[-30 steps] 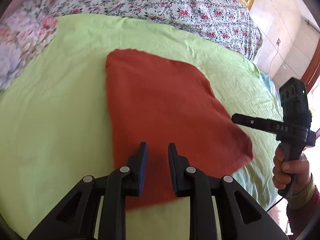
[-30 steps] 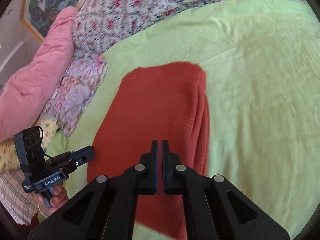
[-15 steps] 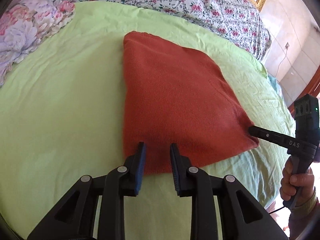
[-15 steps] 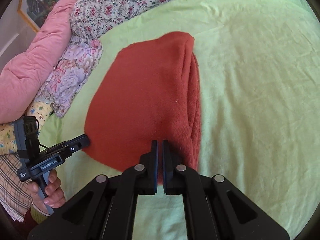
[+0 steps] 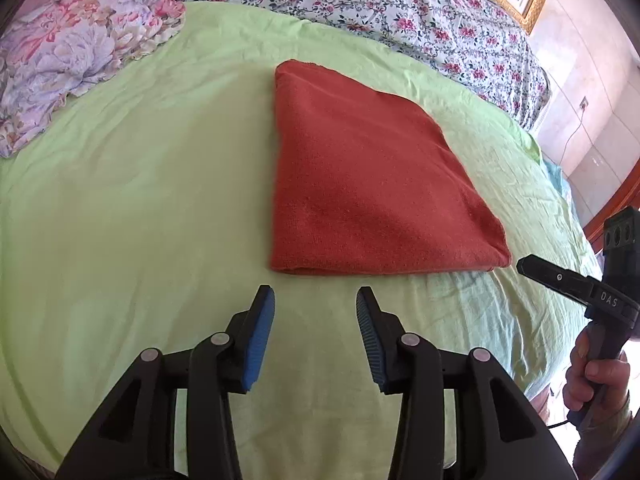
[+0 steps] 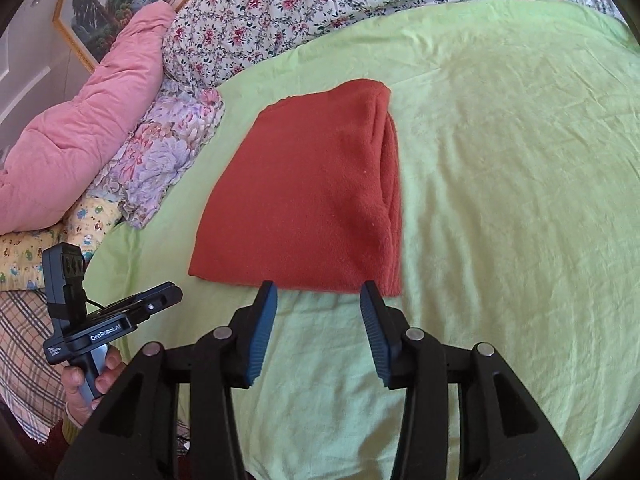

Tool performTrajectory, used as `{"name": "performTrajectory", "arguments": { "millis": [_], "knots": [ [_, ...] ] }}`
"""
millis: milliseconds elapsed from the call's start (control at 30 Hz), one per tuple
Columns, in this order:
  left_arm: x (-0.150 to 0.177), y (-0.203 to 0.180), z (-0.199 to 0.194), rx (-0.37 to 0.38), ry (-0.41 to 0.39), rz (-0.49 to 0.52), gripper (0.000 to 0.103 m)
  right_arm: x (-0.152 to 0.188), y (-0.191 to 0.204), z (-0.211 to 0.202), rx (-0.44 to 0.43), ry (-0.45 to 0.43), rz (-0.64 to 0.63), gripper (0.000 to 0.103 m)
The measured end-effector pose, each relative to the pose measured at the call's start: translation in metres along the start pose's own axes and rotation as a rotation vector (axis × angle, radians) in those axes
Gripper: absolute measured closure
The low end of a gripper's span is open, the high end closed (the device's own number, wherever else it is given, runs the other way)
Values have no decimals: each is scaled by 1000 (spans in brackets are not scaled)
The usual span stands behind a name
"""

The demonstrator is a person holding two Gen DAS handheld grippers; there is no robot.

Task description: Fold small clothes

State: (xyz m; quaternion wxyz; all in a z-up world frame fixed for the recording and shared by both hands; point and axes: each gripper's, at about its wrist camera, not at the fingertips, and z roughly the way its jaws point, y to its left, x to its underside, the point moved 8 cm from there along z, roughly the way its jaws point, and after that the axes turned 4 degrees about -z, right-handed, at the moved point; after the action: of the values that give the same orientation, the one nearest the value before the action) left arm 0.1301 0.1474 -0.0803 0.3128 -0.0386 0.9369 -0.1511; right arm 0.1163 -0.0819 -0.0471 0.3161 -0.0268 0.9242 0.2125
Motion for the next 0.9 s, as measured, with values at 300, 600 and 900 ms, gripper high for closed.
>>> {"name": "performTrajectory", "arguments": {
  "millis": [300,600,900],
  "knots": [
    [-5,3,-12,-48,-34,1,38,7,-6,-3,33,-3,12,57],
    [31,-6,-45,-176,-112,106,18,34,12,-35,136,-63,-176,15],
    [63,-12,-45,-266,-86,207,18,75,8,-32,148,0,-200,14]
  ]
}}
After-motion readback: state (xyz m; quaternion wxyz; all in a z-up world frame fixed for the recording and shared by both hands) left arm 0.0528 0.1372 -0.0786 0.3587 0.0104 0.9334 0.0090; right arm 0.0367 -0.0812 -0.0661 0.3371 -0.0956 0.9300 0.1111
